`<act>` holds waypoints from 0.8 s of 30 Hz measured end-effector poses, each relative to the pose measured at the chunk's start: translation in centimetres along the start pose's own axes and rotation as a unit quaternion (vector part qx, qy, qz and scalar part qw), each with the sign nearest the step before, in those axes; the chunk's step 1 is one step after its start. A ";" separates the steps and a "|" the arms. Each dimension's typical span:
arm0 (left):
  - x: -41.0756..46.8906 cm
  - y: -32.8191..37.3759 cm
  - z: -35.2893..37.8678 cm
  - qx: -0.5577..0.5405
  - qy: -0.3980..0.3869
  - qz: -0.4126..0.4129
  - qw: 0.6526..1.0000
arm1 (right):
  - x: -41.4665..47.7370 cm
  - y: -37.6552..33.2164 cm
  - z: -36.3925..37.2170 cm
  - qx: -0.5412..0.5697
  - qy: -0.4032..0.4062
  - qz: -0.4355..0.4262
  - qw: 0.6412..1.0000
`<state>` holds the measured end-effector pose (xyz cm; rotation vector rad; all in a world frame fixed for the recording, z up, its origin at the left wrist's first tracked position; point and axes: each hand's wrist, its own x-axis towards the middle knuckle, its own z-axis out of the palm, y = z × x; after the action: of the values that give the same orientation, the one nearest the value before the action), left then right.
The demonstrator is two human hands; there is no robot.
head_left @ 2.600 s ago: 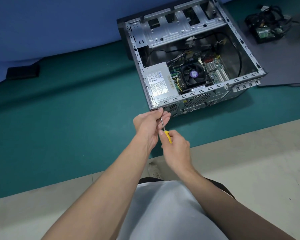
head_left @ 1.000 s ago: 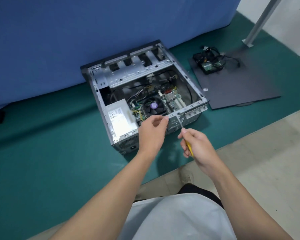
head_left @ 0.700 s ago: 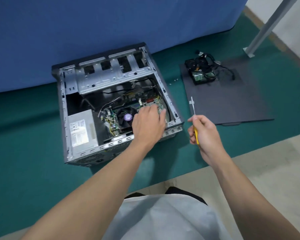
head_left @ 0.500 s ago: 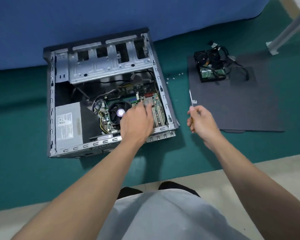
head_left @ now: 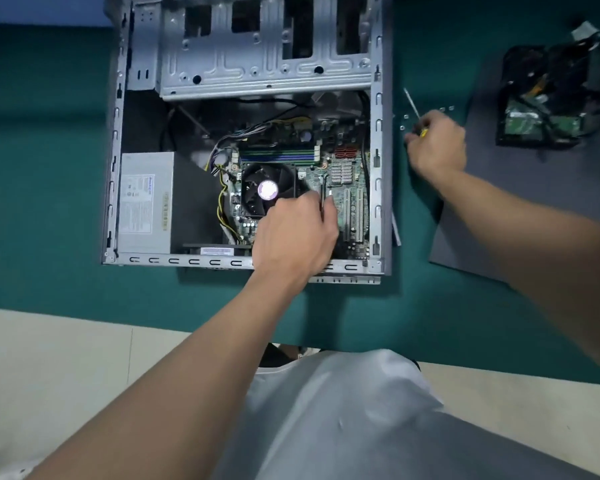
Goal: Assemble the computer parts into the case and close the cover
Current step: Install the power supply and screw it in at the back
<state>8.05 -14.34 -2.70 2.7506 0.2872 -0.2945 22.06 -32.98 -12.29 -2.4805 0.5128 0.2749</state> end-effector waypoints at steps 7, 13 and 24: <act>0.0 -0.3 0.1 -0.002 0.006 -0.007 1.000 | 1.5 -1.2 1.5 0.000 0.013 -0.005 1.000; 0.1 -0.1 0.0 -0.005 0.005 -0.004 1.000 | 1.0 -2.0 1.0 0.032 0.025 0.027 0.999; -0.3 -0.1 0.0 -0.061 0.046 0.038 0.996 | -6.2 -3.3 -4.0 0.205 0.057 -0.015 0.977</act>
<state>7.72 -14.24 -2.65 2.6505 0.2161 -0.1272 18.18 -31.03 -5.52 -2.1053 0.5208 0.0086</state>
